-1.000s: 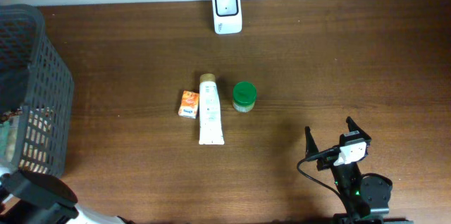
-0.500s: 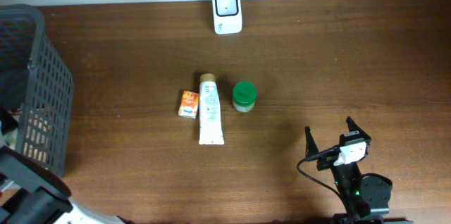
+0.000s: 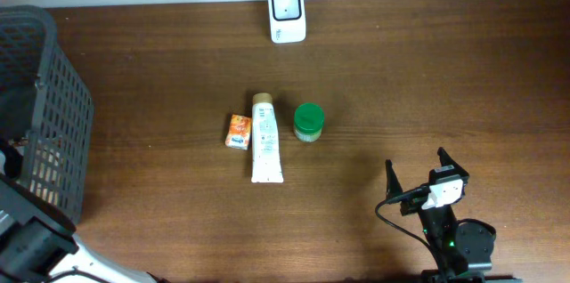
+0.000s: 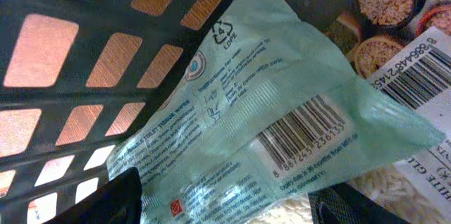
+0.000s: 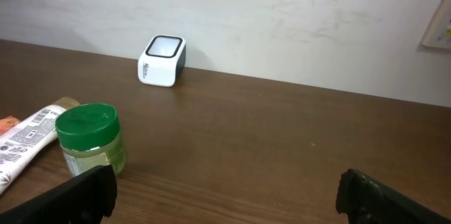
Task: Scan the item barcode
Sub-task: 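Grasp the light green wrapped packet in the basket with the left gripper, then place the green packet on the table beside the orange packet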
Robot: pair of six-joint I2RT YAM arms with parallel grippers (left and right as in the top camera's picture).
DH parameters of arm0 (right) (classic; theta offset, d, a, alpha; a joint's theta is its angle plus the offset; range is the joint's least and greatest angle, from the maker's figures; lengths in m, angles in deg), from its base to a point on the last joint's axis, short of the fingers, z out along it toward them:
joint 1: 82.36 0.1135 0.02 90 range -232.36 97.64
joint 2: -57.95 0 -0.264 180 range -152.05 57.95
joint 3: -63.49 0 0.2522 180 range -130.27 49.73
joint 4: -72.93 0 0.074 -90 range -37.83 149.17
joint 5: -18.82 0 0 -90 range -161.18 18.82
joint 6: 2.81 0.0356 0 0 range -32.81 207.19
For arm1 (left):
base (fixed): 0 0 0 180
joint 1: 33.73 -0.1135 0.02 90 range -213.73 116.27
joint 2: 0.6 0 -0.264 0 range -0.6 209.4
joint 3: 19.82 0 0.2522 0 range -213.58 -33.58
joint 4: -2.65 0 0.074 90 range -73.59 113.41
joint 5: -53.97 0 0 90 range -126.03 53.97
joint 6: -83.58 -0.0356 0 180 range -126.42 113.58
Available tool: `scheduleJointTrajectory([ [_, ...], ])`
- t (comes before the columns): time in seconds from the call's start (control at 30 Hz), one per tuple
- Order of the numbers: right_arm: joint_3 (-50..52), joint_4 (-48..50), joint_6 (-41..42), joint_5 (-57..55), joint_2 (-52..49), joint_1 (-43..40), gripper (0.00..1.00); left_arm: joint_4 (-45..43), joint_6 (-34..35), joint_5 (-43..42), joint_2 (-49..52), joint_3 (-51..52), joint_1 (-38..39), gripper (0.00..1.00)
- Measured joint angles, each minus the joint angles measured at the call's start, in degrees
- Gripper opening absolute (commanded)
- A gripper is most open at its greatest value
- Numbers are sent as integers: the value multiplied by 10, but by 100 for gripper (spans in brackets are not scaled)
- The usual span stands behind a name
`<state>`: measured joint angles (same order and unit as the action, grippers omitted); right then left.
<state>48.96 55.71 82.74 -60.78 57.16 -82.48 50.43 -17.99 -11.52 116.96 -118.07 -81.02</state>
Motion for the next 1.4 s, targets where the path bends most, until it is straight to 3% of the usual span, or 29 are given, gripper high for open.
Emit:
scheduleJointTrajectory([
  [0.07, 0, 0, 0, 0, 0, 0, 98, -1, 0, 1, 1, 0, 0, 66],
  [0.2, 0, 0, 0, 0, 0, 0, 98, -9, -7, 0, 8, 0, 1, 13],
  [0.3, 0, 0, 0, 0, 0, 0, 98, -13, -14, 22, 11, -2, 2, 0],
  [0.67, 0, 0, 0, 0, 0, 0, 98, 20, -8, 31, -12, -4, 7, 0],
  [1.03, 0, 0, 0, 0, 0, 0, 98, -107, 17, 14, -297, -11, 132, 0],
  [1.17, 0, 0, 0, 0, 0, 0, 98, -82, 47, -55, -379, -12, 226, 0],
  [1.4, 0, 0, 0, 0, 0, 0, 99, 114, 142, -197, -393, -11, 459, 0],
])
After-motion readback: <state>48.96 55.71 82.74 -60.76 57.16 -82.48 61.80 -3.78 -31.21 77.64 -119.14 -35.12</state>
